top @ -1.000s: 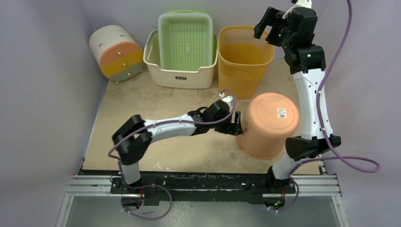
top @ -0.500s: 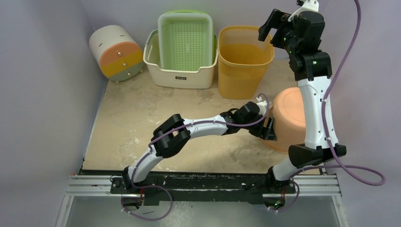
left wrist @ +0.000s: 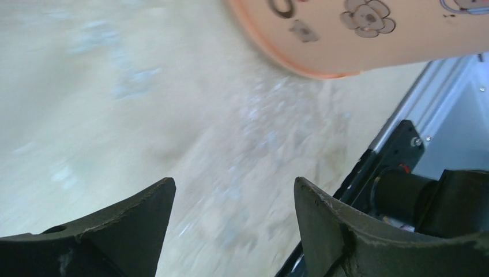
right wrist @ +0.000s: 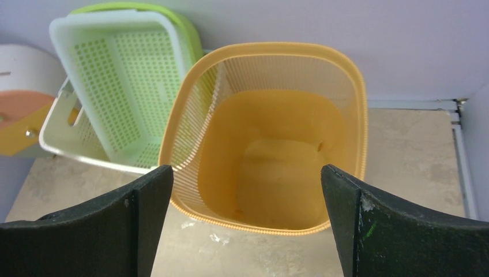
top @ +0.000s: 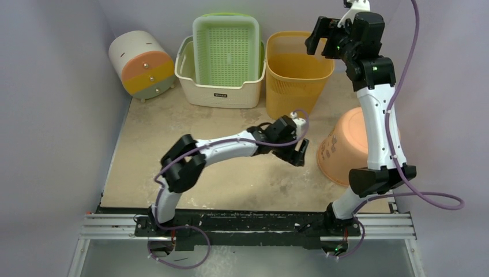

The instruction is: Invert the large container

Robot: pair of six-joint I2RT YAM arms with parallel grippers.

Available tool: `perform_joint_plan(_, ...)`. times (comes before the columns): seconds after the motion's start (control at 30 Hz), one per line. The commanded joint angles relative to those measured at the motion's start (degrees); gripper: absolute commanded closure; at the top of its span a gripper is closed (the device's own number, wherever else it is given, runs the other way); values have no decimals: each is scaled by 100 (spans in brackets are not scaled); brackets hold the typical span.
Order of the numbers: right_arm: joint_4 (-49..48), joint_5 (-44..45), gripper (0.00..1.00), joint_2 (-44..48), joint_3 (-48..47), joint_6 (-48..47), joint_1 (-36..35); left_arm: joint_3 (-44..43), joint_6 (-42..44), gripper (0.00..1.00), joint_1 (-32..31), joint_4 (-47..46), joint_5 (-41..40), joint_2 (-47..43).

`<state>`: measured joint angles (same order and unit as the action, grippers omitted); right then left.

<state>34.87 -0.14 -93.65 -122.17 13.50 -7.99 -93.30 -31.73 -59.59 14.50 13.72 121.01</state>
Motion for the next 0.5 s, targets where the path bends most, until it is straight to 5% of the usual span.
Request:
perform_joint_plan(0.0, 228, -779, 0, -288, -521, -415, -263, 420, 868, 27, 249, 1260, -1257, -1774)
perform_joint_plan(0.17, 293, -843, 3, -650, -386, -730, -965, 1307, 740, 25, 512, 1979, -1960, -3300)
perform_joint_plan(0.47, 223, -1103, 18, -957, 97, -787, -1147, 2100, -7, 23, 589, 2941, -3472, -5034)
